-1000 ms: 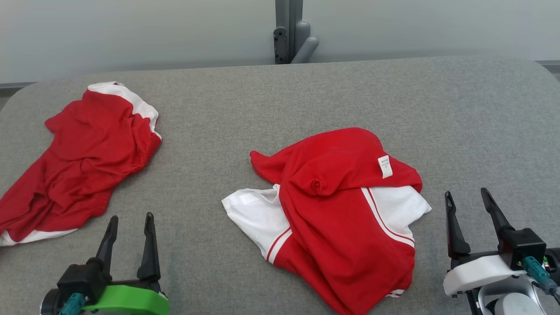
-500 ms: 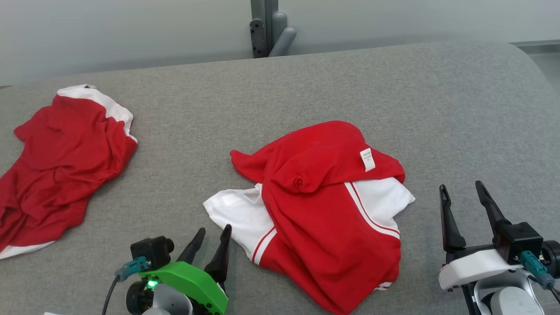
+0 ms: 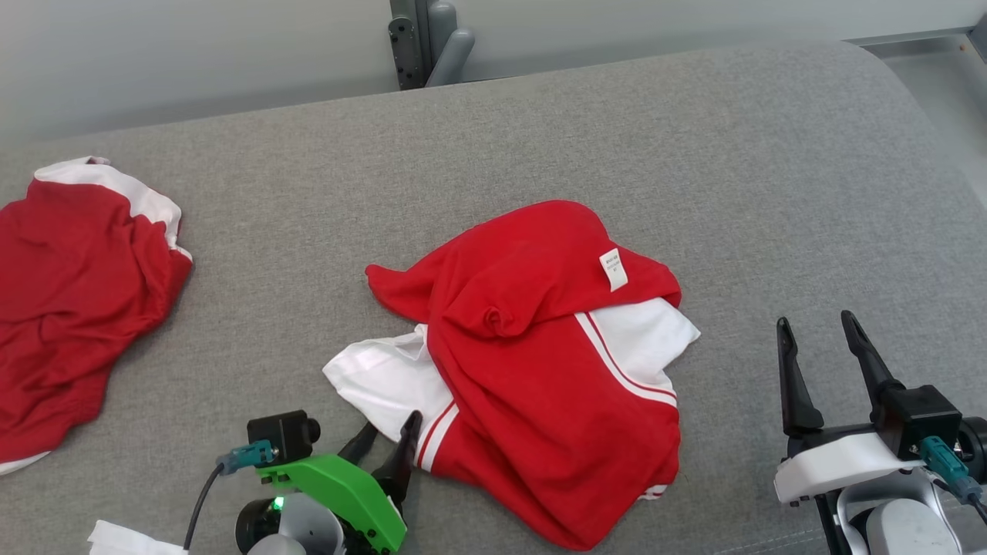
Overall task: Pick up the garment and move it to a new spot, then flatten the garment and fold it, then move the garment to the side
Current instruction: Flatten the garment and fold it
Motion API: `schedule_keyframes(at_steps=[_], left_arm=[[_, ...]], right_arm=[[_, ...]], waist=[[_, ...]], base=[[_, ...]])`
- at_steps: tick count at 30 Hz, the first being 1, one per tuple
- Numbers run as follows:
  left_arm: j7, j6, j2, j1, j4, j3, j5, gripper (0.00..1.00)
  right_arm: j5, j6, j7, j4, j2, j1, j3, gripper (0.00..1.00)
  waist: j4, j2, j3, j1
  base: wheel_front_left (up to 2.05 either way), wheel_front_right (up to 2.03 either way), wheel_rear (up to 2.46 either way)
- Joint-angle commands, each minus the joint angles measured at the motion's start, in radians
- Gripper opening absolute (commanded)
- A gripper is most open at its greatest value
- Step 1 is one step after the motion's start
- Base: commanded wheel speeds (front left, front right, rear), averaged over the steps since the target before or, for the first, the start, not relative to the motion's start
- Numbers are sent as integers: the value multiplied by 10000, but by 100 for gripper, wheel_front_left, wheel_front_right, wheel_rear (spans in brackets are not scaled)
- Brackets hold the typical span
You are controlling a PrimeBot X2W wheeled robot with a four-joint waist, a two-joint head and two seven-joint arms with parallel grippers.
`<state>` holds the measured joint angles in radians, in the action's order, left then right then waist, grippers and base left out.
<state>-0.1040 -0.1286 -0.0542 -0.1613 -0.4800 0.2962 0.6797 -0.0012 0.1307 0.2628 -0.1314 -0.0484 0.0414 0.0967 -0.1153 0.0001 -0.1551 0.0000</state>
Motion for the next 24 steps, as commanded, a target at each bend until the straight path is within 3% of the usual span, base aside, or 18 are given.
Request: schedule_keyframes(at_steps=[1, 2, 3, 8, 16, 24], left_arm=[[-137, 4, -18, 20, -122, 140, 87, 55], [-171, -3, -14, 10, -82, 212, 204, 22], [-196, -9, -9, -9, -29, 280, 333, 0], [-259, -26, -6, -212, 768, 408, 1453, 0], [187, -20, -673, -139, 2939, -458, 2429, 0], [26, 673, -1344, -720, 5876, -1336, 2369, 0]], right_arm=[[58, 1, 32, 38, -34, 56, 20, 100], [58, 1, 32, 39, -34, 57, 25, 100], [59, -1, 32, 37, -36, 58, 34, 100], [80, -1, 32, 16, -36, 75, 28, 100], [48, -1, 31, -7, -34, -26, 16, 100], [26, -1, 31, -91, -36, -41, -42, 100]], waist=[[-27, -1, -26, 0], [-30, -1, -31, 0], [-29, -1, -38, 0], [34, -1, -43, 0], [277, -1, 88, 0], [749, -1, 249, 0]], base=[[0, 0, 0], [0, 0, 0], [0, 0, 0], [0, 0, 0], [0, 0, 0], [0, 0, 0]])
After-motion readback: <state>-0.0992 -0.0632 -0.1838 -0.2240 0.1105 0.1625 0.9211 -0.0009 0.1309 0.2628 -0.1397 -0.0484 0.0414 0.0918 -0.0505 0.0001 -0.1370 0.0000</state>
